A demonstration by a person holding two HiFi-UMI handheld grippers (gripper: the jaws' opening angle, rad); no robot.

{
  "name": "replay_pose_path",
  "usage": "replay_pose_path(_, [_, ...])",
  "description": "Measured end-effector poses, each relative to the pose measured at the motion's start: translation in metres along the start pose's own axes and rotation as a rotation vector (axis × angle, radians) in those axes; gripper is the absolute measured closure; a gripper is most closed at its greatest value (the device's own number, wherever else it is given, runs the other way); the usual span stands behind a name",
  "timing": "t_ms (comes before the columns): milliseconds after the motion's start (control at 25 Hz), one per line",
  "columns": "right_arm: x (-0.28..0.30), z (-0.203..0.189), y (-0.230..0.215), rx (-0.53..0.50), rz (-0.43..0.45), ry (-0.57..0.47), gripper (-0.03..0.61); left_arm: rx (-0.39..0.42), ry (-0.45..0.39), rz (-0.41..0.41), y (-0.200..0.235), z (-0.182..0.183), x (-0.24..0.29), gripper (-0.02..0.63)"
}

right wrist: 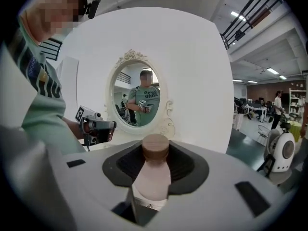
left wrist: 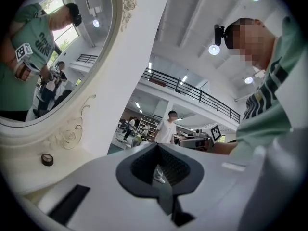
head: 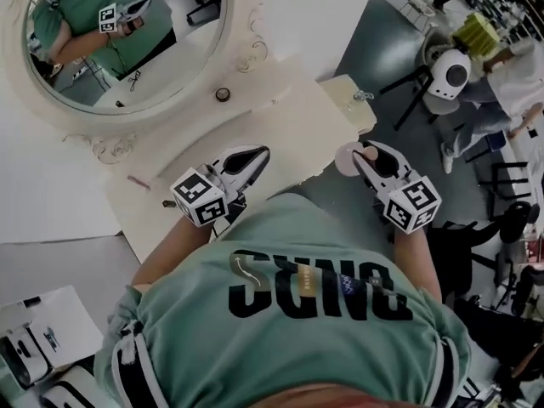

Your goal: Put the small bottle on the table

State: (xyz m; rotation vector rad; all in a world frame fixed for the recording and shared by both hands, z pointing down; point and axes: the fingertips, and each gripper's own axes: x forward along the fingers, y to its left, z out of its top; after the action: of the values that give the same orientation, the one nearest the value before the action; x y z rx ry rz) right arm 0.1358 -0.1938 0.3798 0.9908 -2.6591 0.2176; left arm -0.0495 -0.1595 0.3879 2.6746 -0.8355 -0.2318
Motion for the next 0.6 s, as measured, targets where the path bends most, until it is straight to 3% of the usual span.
replay_pose_path(320, [0.002,-0.004,-0.091,-0.079,0.131,0.018,0.451,0.04,-0.03,0.171,0.007,-0.01,0.096,0.606])
replay_pose_path(600, [0.036,-0.012,-0.117,-0.086,0.204,0.022,0.451,0.068,-0.016,0.237,0.029,-0.013,0.127,0.606])
